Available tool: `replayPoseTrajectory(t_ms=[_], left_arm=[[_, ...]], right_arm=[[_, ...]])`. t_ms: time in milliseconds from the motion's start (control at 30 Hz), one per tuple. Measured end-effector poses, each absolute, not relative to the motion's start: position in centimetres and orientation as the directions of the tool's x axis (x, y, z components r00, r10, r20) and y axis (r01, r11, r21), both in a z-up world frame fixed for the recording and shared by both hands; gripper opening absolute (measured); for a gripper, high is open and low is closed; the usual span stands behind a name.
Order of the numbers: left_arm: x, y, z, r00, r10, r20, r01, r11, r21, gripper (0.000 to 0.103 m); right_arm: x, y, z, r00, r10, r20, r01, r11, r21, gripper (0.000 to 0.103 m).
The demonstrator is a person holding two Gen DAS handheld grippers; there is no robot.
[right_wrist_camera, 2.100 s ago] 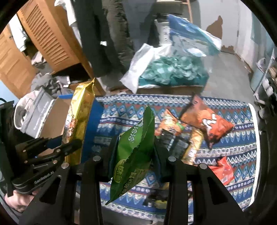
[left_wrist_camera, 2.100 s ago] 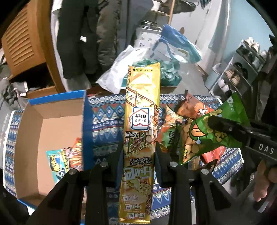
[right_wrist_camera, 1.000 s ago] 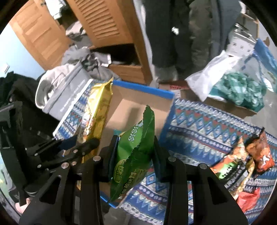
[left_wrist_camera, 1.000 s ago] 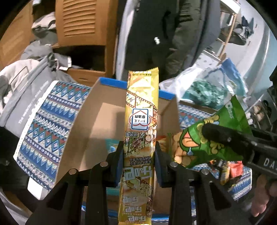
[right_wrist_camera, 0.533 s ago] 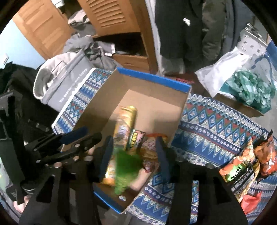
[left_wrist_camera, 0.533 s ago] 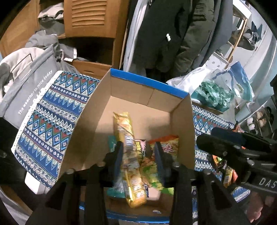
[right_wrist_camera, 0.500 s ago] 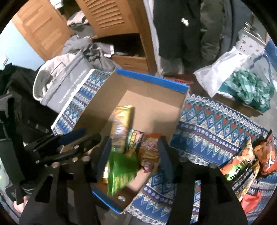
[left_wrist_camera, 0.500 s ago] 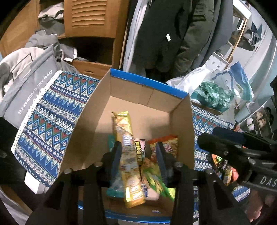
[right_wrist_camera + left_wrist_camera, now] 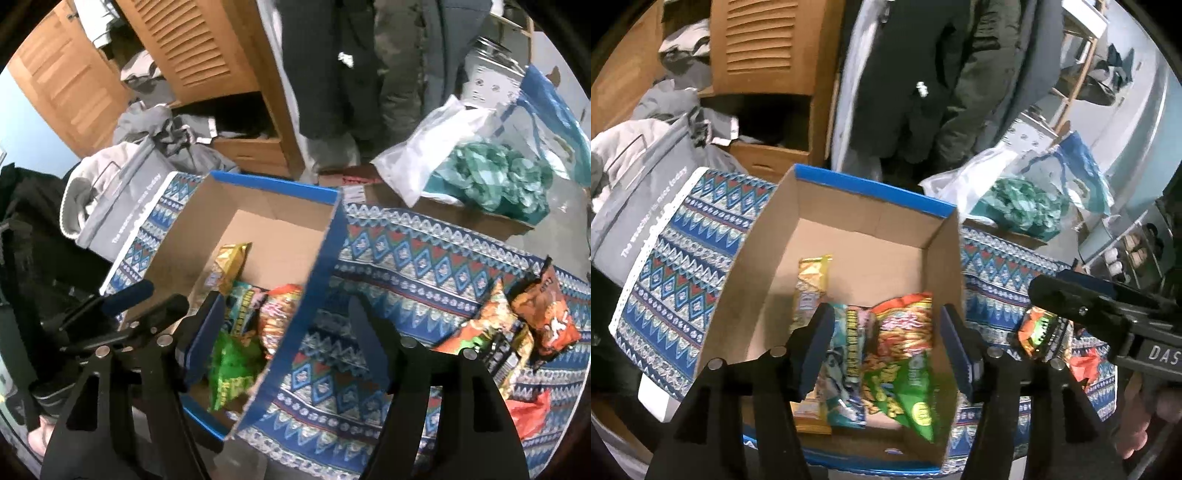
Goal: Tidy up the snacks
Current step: 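Withdraw both tools from the box toward the remaining snacks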
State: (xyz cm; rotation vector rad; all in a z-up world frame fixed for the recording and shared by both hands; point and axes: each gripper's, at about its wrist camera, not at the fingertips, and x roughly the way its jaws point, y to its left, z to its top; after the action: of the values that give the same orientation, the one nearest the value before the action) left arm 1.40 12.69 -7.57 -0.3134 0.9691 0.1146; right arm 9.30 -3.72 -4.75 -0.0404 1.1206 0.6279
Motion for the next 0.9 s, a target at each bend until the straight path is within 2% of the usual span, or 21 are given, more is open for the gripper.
replayPoseTrajectory(t_ms=[167, 567, 900], left_arm=[[1.9, 10.6, -7.2, 0.568, -0.067, -0.82, -0.186, 0.961, -0.207, 0.066], [3.2, 4.5, -7.4, 0.542, -0.127, -0.831, -0.084, 0.976, -0.203, 0.068], [3.5, -2.1, -8.3, 0.504, -0.17, -0.847, 0.037, 0.984, -0.176, 0.069]], right_arm=[[9.3, -6.3, -4.8, 0.303, 0.429, -0.851, -0.461, 0.847, 0.263, 0.071], [8.9, -14.6, -5.3, 0.348, 0.352, -0.869, -0.36, 0.906, 0.223, 0.077], [8.3, -21.6, -6.4, 0.359, 0.302, -0.883, -0.245, 0.944, 0.222, 0.078]])
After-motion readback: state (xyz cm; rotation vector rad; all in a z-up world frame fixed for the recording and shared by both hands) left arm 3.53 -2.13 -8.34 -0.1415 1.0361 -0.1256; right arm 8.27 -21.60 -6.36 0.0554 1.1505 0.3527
